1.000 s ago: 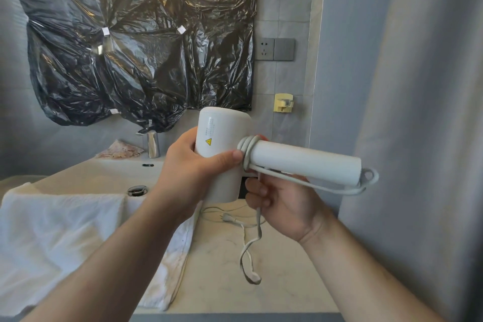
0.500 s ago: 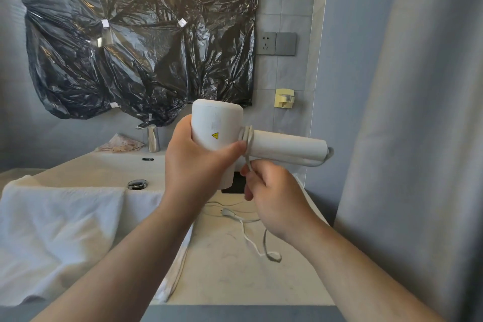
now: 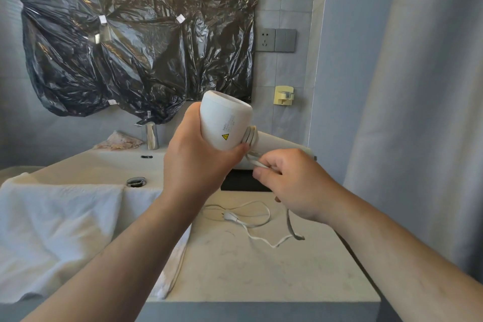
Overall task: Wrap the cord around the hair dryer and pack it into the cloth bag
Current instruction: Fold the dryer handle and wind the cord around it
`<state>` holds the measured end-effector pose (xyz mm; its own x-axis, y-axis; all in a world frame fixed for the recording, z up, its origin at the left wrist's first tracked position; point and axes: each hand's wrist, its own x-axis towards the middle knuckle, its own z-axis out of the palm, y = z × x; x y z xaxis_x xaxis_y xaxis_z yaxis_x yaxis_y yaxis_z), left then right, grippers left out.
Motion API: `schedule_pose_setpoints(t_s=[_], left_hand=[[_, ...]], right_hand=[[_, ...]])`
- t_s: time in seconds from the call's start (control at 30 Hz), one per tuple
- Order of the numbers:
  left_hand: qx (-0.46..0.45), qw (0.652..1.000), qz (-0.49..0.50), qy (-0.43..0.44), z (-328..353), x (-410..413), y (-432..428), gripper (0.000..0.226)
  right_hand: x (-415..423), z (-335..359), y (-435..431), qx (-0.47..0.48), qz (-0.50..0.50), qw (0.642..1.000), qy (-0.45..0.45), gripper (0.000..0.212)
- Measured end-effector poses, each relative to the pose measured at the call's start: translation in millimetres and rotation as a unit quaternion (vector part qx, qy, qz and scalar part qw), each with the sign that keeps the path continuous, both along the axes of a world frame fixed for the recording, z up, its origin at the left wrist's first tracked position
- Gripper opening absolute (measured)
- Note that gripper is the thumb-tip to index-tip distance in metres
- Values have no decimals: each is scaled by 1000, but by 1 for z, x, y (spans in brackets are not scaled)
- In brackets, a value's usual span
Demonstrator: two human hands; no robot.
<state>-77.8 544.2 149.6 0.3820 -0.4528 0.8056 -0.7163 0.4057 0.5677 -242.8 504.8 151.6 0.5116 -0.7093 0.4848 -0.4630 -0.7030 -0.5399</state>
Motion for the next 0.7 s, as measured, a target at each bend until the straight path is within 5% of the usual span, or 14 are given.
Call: schedule_pose_setpoints(t_s=[0.17,0.33,0.5,0.57,0.7], left_hand=[[38,995,12,-92,6,3,1,69],[84,991,-46,-88,8,11,4,69],[106,989,-83,-64,10,13,8,67],[114,989,-65,-73,10,9,11,80],[145,964,74,-209,9,-3,18,141]], right_hand=[[-9,14,-4,-110,-45,992,50,31],[-16,19,-16,-159,-44,986,-20,12],[-18,17,-19,-29,16,995,-92,19],[-18,17,-19,-10,19,992,-124,21],[-14,17,-20,-13,10,990,-137,18]])
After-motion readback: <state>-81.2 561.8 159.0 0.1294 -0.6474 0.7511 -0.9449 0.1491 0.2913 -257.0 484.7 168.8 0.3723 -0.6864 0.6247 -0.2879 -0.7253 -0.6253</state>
